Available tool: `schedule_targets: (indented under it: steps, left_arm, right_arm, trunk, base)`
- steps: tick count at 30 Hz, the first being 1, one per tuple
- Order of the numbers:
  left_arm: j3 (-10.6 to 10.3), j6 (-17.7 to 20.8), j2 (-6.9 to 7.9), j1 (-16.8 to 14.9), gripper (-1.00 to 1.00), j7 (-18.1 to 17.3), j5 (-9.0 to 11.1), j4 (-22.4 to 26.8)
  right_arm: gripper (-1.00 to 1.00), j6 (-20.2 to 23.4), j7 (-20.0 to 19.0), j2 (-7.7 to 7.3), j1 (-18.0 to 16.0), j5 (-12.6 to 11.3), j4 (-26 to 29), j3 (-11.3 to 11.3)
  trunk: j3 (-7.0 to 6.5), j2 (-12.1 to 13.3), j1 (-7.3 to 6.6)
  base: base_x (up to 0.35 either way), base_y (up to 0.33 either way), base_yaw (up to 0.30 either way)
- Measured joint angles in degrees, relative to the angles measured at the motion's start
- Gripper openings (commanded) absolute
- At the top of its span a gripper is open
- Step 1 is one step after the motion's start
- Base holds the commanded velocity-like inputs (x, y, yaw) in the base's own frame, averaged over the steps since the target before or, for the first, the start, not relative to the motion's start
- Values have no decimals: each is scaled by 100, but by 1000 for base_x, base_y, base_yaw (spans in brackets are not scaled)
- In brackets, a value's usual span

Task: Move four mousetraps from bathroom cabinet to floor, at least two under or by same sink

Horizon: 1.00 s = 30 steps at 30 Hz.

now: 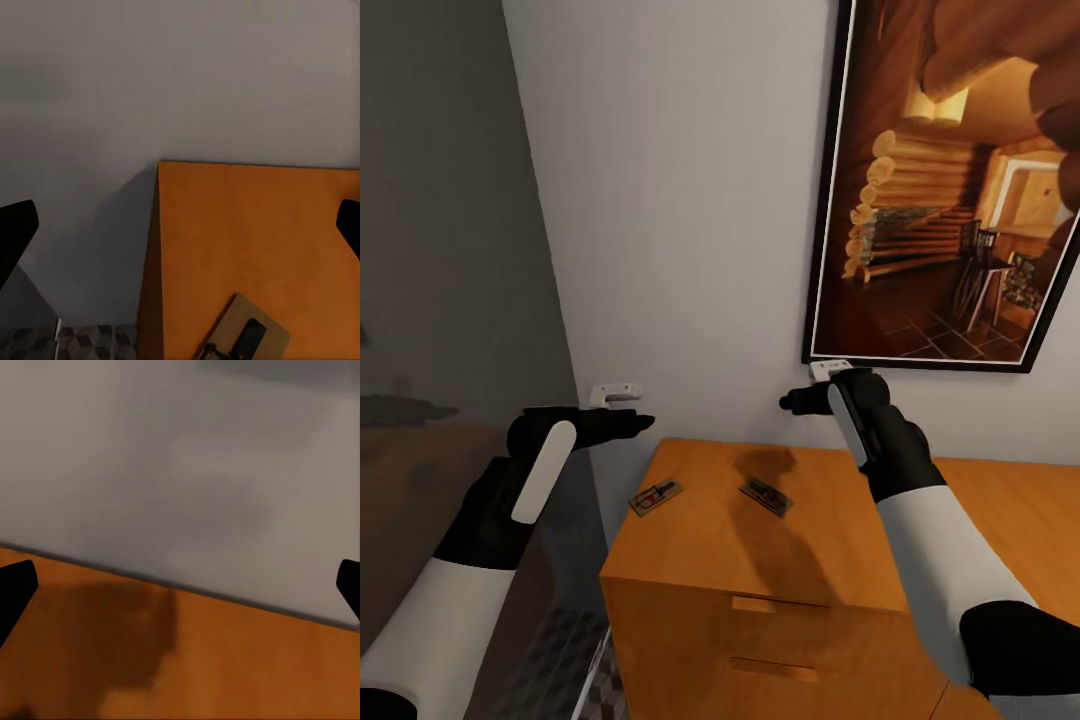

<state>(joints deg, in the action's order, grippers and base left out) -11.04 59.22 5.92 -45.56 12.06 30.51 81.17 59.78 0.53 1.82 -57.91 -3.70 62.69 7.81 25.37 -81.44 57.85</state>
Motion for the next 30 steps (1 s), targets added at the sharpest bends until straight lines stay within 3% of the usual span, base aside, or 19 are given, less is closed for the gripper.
schedule_targets:
  steps: [12,22,26,30]
  left_arm:
    - [-1,-2,-2,0,100,-7,0,-16]
    - [-1,-3,0,0,100,-9,5,-24]
    - [-1,-3,0,0,100,-9,3,-26]
    - [-1,-3,4,0,100,-9,2,-26]
  right_arm:
    - [100,0,-10,13,-216,-104,-213,36]
    - [100,0,-12,53,-235,-166,-302,671]
    - [100,0,-9,65,-238,-329,-314,909]
    - [100,0,-10,69,-240,-500,-317,1004]
  trunk:
    - [0,0,0]
    - [0,0,0]
    - [0,0,0]
    - [0,0,0]
  base:
    - [0,0,0]
    - [0,0,0]
    - [0,0,0]
    - [0,0,0]
